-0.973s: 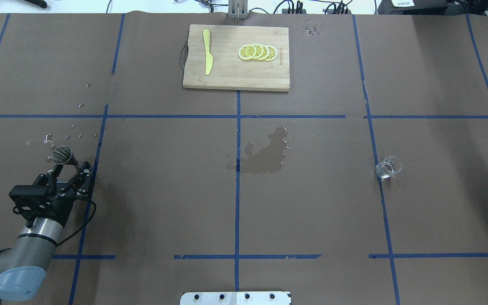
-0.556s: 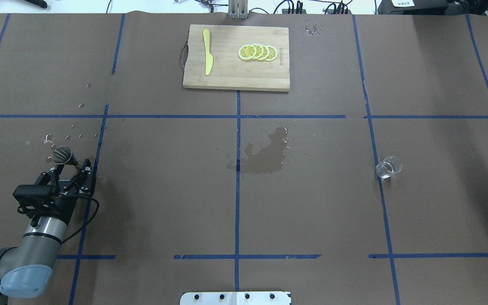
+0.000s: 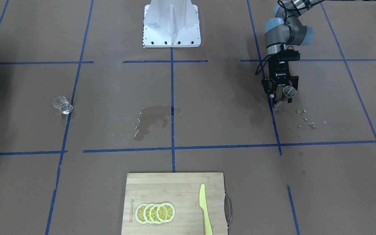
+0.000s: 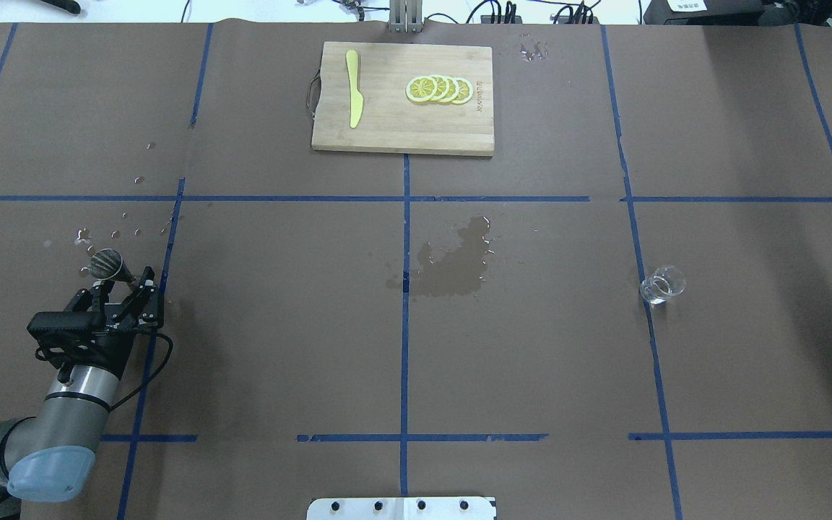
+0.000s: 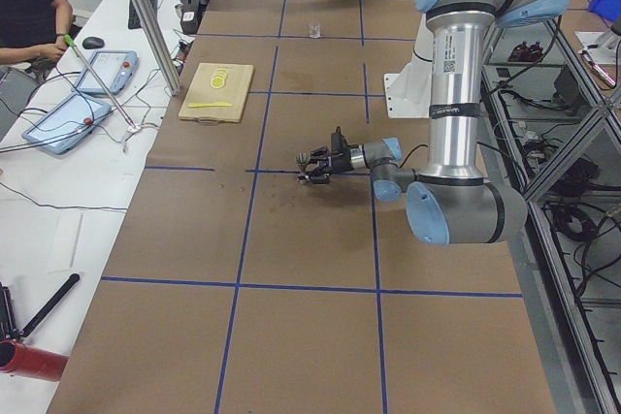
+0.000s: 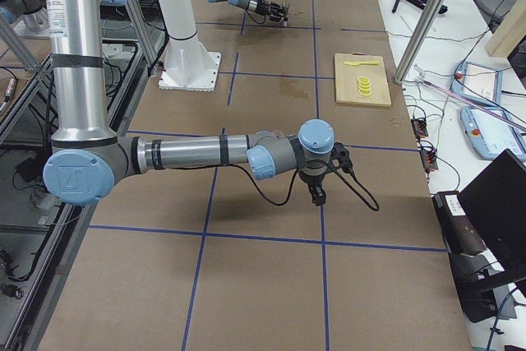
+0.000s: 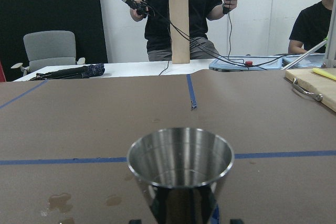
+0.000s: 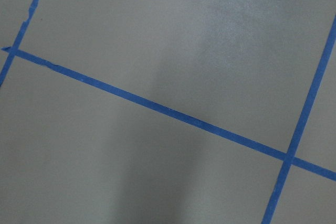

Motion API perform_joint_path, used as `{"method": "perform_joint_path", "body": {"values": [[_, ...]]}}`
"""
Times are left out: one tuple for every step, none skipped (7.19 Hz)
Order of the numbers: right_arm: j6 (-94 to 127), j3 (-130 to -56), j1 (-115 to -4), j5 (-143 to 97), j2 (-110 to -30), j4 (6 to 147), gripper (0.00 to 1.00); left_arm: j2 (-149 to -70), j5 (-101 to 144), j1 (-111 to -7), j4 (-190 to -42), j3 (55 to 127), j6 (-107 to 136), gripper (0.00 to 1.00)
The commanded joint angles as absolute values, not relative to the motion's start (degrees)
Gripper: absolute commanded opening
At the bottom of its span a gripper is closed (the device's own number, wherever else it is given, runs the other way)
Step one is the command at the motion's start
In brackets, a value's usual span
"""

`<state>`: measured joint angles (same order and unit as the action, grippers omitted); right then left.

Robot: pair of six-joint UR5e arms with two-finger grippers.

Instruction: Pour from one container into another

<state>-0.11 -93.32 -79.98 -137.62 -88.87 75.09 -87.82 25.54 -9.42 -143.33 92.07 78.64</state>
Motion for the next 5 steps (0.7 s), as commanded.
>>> {"method": "perform_joint_path", "body": {"values": [[-0.2, -93.3, -80.0, -137.5, -88.9, 75.1, 1.00, -87.8, 25.6, -9.6, -143.3, 92.0, 78.6, 0.46], [-0.1, -93.3, -80.0, -137.5, -88.8, 75.1, 1.00, -87.8, 25.6, -9.6, -143.4, 92.0, 78.6, 0.41], [-0.1, -93.3, -80.0, -137.5, -88.8, 75.1, 1.00, -87.9, 25.7, -9.6, -143.4, 92.0, 78.6, 0.34], [-0.1, -93.3, -80.0, -137.5, -88.8, 75.1, 1.00, -87.6, 25.7, -9.7, -143.8, 92.1, 78.7, 0.02], [-0.1, -93.3, -80.0, -137.5, -88.8, 75.1, 1.00, -87.3, 25.7, -9.8, -143.9, 92.5, 78.6, 0.00]]}}
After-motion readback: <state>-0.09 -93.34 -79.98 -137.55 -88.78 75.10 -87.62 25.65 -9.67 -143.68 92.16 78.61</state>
